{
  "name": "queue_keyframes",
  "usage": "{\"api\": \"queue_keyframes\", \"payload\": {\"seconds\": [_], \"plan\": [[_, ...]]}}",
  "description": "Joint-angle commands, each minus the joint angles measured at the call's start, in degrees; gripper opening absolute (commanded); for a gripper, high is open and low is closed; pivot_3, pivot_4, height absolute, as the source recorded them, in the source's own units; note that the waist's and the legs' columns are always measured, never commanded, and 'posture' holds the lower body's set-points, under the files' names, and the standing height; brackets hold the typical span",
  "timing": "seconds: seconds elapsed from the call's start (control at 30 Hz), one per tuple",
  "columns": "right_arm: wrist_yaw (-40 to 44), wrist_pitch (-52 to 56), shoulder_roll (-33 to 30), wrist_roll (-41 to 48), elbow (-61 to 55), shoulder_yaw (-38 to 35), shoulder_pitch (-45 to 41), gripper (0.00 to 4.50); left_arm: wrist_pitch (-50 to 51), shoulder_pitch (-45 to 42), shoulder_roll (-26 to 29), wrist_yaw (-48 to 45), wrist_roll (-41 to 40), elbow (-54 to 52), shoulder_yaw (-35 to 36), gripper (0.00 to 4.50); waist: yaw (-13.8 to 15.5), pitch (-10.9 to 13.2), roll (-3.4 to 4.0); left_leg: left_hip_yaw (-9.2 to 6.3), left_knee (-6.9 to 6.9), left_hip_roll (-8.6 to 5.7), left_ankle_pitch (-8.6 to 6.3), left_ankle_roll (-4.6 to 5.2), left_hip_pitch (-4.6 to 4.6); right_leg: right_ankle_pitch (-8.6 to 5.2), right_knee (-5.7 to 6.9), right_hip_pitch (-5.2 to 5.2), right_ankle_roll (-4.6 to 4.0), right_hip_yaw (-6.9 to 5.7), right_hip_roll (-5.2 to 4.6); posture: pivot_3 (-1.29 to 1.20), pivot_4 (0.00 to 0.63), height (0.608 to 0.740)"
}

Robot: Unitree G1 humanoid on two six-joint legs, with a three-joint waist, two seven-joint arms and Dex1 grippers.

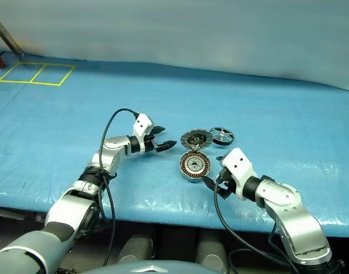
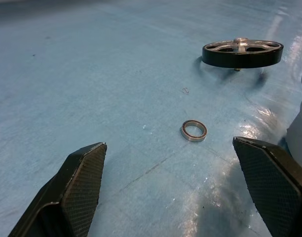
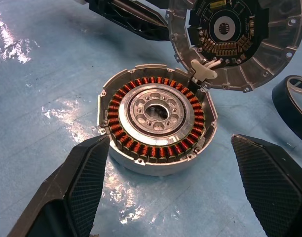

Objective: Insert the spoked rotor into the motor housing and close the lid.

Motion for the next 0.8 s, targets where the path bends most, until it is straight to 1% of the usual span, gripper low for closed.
{"api": "queue_keyframes", "payload": {"seconds": [0.03,0.33,0.43,0.47,0.67,0.8], "plan": [[-1.75,-1.61,0.6,0.04,-2.76,0.02,0.92,4.16,-3.9,-3.1,-2.01,0.4,2.51,4.2,-0.81,4.5,0.02,0.0,0.0,0.0,0.0,0.0,0.0,0.0,0.0,0.01,0.0,0.0,0.01,0.01,0.0,0.0,0.15,0.74],[-3.8,-2.25,1.03,0.29,-3.23,0.13,2.31,4.16,-6.04,-5.93,-3.9,4.17,7.83,11.5,-1.66,4.5,0.02,0.01,-0.02,-0.01,0.06,0.0,0.0,0.01,-0.01,0.02,0.01,0.02,0.04,0.0,0.0,0.0,0.15,0.74],[-4.1,-2.66,1.09,0.36,-3.08,0.14,2.64,4.19,-6.41,-6.03,-3.95,5.1,8.7,12.34,-1.39,3.9,-0.06,0.01,-0.02,0.0,0.1,0.0,-0.01,0.01,0.0,0.04,0.01,0.03,0.08,0.0,0.0,0.0,0.15,0.74],[-4.2,-2.75,1.13,0.36,-3.01,0.17,2.65,4.19,-6.42,-6.0,-3.97,4.79,8.63,12.42,-1.24,3.56,-0.06,0.01,-0.03,0.0,0.1,0.0,-0.01,0.01,0.0,0.04,0.01,0.03,0.08,0.0,0.0,0.0,0.15,0.74],[-4.4,-3.06,1.15,0.07,-2.25,0.78,2.05,4.19,-6.42,-6.05,-4.24,3.84,9.15,13.0,-1.13,3.56,-0.03,0.01,-0.02,0.0,0.1,0.0,-0.01,0.01,0.0,0.04,0.02,0.03,0.08,0.0,0.0,0.0,0.15,0.74],[-4.51,-3.13,1.03,0.01,-1.99,1.15,1.5,4.19,-6.24,-6.58,-4.64,4.98,10.0,13.82,-1.36,3.56,0.01,0.01,-0.02,0.0,0.11,0.0,-0.01,0.01,0.0,0.04,0.02,0.04,0.08,0.0,0.0,0.0,0.15,0.74]]}}
